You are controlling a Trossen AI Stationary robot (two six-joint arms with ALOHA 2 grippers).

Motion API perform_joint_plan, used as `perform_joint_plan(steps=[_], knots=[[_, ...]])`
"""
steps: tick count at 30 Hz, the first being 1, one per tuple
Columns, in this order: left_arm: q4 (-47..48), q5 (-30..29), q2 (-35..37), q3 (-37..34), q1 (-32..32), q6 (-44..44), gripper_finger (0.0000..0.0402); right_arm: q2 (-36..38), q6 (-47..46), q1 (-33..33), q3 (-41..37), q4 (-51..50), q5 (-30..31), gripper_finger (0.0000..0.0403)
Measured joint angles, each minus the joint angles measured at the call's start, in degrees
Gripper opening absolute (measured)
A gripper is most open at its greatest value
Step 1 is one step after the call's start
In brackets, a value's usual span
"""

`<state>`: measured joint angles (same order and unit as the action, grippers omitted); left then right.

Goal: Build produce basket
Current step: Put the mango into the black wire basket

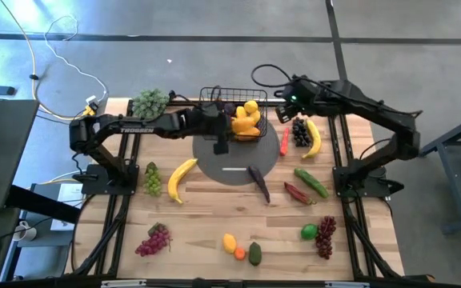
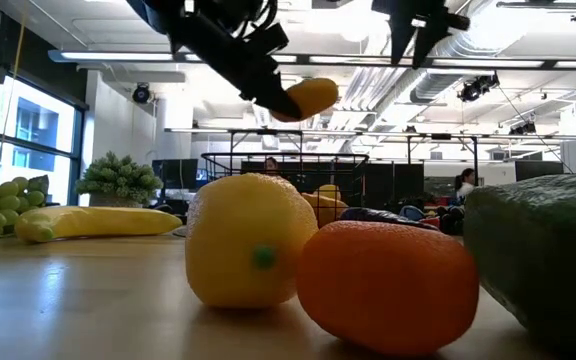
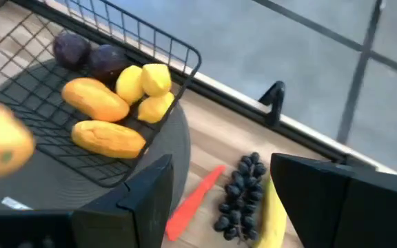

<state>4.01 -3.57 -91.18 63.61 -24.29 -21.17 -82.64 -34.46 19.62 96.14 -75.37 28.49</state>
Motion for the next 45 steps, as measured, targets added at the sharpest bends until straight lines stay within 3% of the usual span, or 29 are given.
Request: perform_joint_plan(steps=[8,15,20,30,45], knots=[[-3.7,-0.1,-0.9,0.0,-5.7,-0.1,0.0161,11.0,-0.3,0.0,-16.2,15.5,-6.2,0.0224],[-0.8,3.2,-1.4,0.0,-10.6,0.0,0.0161,14.5,-0.3,0.0,-23.7,22.8,-11.4,0.0224],[-0.1,9.1,-3.1,0.0,-12.6,4.4,0.0161,14.5,-0.2,0.0,-25.2,24.2,-12.6,0.0224],[-0.4,15.2,-6.9,0.0,-12.9,6.8,0.0162,14.5,-1.6,-0.1,-25.4,26.2,-12.6,0.0224],[-0.2,15.2,-9.3,0.0,-13.5,8.6,0.0206,14.5,-1.6,-0.2,-25.4,26.3,-15.2,0.0224]])
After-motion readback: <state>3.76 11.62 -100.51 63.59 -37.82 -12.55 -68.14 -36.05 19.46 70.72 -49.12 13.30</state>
